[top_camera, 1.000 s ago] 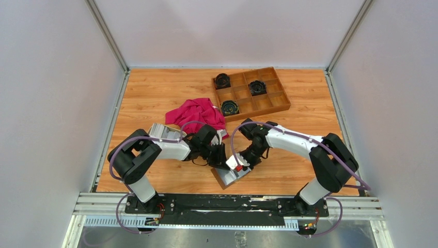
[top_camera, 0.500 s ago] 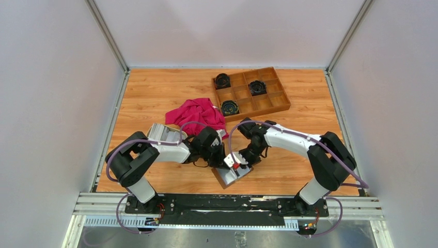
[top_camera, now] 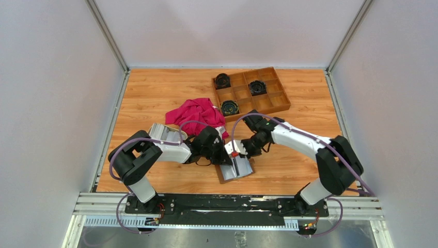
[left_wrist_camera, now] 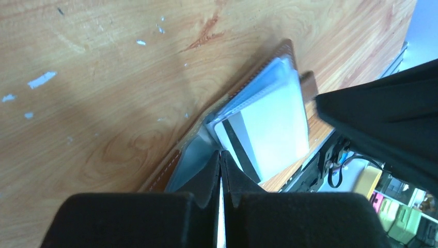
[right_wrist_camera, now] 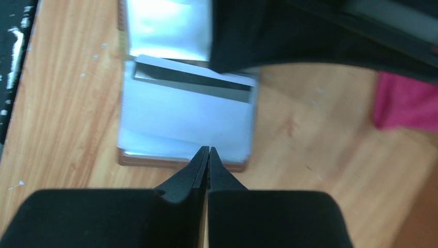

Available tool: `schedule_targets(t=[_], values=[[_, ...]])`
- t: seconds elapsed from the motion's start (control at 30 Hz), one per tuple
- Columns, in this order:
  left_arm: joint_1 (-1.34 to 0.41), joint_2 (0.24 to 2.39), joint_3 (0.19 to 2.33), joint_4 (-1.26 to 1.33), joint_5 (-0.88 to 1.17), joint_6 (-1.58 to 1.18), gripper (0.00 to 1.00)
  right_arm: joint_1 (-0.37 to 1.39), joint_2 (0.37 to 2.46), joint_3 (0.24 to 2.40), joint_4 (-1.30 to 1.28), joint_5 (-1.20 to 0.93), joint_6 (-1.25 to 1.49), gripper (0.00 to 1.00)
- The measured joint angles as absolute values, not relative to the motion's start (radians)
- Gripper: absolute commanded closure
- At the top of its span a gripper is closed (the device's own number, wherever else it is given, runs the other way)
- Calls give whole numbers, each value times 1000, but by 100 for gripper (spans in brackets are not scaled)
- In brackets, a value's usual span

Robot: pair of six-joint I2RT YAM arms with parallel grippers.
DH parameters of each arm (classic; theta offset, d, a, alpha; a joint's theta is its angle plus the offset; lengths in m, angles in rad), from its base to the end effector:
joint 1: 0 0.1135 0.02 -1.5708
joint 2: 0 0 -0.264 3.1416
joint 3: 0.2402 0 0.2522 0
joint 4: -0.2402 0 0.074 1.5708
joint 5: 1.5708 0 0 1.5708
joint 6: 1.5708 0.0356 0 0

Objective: Put the credit cards into the card holder
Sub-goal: Insert the credit card into the card holder.

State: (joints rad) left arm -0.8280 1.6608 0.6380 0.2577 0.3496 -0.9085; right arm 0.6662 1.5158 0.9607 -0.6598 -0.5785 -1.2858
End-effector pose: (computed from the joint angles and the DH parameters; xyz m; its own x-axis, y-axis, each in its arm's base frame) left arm 0.1940 -0.2293 0.1242 -0.9656 -0.0439 -0.2565 0.1589 0.6811 -0.7147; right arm 0.2092 0.1892 0.2017 0.4331 -0.6816 -0.5898 -0.8948 -0.4039 -0.1903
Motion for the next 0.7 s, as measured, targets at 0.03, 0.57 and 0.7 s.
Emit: schedule_targets(t=[0.03,0.57,0.7], values=[[-828,1669,643,262,348,-911,99,651,1492,958,-646,-580,-1276,88],[-828,1693,672,283,367,-901,97,599,1421,817,-728,-731,-1567,90],[-828,1693,672,283,380,-897,96,649,1444,814,-749,-731,-1612,91]])
